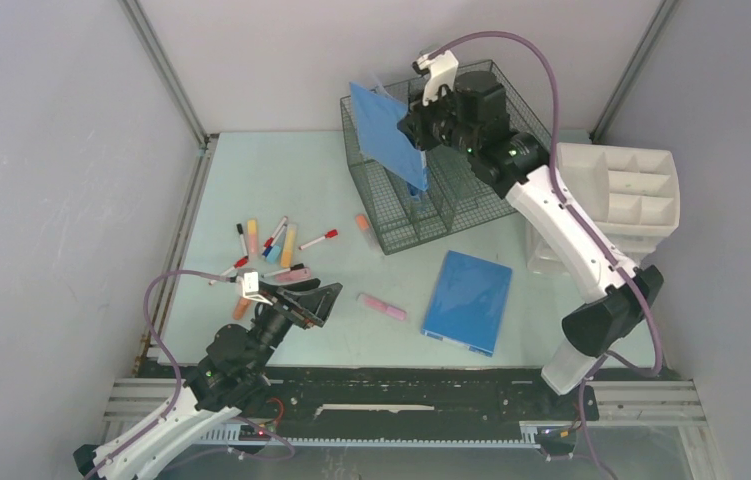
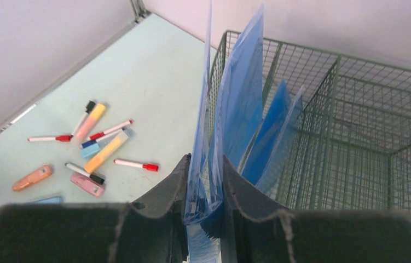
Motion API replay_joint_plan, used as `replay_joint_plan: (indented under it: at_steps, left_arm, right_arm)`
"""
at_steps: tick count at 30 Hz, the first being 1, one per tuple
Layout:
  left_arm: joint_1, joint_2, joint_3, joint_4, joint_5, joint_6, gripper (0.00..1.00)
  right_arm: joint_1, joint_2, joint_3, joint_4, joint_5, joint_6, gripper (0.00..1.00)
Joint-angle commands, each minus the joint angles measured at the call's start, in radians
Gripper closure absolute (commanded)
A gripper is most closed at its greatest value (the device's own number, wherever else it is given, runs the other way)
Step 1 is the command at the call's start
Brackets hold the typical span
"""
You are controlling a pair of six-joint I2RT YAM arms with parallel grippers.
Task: Organize the desk
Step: Place the folder in the storage box.
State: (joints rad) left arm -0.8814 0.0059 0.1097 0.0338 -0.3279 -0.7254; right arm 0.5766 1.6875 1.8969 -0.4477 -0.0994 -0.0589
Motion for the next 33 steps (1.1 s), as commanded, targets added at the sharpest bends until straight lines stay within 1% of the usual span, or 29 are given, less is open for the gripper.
replay_joint_plan:
  at_steps: [1,6,10,21,33]
  left_arm:
    - [-0.003,-0.128,0.010,0.000,0.015,0.003,0.00]
    - [-0.003,-0.128,0.008,0.000,0.019,-0.004,0.00]
    - [-0.002,-0.124,0.008,0.005,0.022,-0.009,0.00]
    - [-0.003,-0.131,0.004,0.004,0.032,-0.017,0.00]
    - [-0.002,-0.123,0.007,0.003,0.027,-0.017,0.00]
  right_arm:
    - [-0.002,-0.083,0.054,0.028,-0.050,0.039,1.00]
    - [-0.016,-0.105,0.053,0.017,-0.102,0.079,1.00]
    - [-0.019,-0.111,0.028,0.042,-0.102,0.087,1.00]
    - [-0.050,-0.112,-0.143,0.248,-0.027,0.070,1.00]
    - [-0.092,-0.122,-0.131,0.252,-0.048,0.083,1.00]
